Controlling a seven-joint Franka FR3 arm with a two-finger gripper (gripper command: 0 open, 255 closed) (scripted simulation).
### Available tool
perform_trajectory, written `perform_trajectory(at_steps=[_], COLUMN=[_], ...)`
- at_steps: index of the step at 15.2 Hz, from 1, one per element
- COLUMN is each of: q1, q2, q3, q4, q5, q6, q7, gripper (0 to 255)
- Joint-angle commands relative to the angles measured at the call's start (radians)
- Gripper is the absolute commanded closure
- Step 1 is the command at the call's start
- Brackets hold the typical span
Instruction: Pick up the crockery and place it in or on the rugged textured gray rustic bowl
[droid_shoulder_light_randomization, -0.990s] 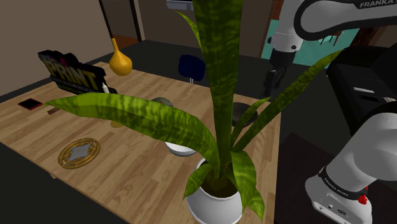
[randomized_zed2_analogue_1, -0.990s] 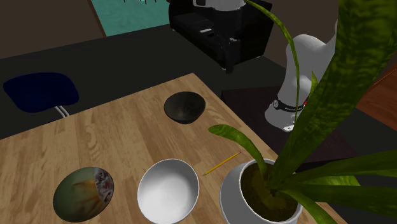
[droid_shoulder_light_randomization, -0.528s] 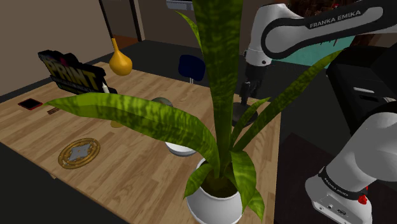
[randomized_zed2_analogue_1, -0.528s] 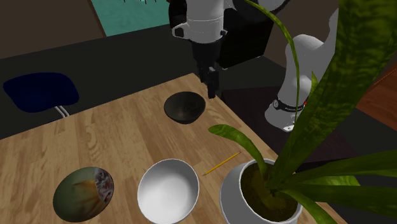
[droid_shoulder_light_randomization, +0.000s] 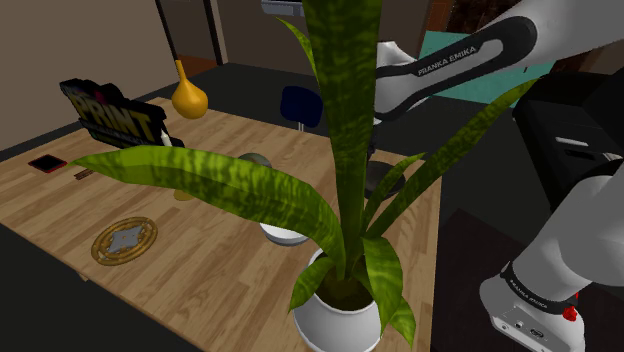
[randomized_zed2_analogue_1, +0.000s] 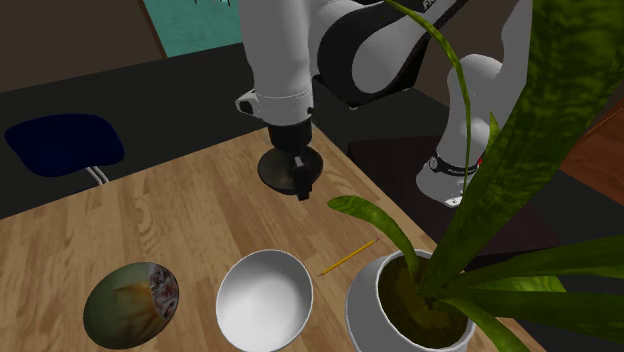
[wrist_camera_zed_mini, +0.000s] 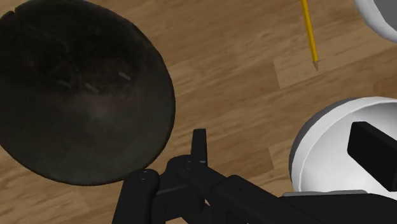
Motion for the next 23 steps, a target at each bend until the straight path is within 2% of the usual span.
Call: perform_trajectory(at_steps=[1,7,12,19,23], q1=[0.008,0.04,0.071,0.081,0.082], q2=[0.069,0.295,0.462,0.521,0.526], q3=[0.011,0.035,0.043,0.042,0.042], q4=[0.038,0.196,0.341,0.322,0.321], q5=[0.0,-0.019,-0.041,-0.046,-0.046], q6=[0.033,0.107,0.134,0.211,0.217], q7=[0.013,0.058,0.09,0.094,0.094], gripper=[0,0,0,0,0])
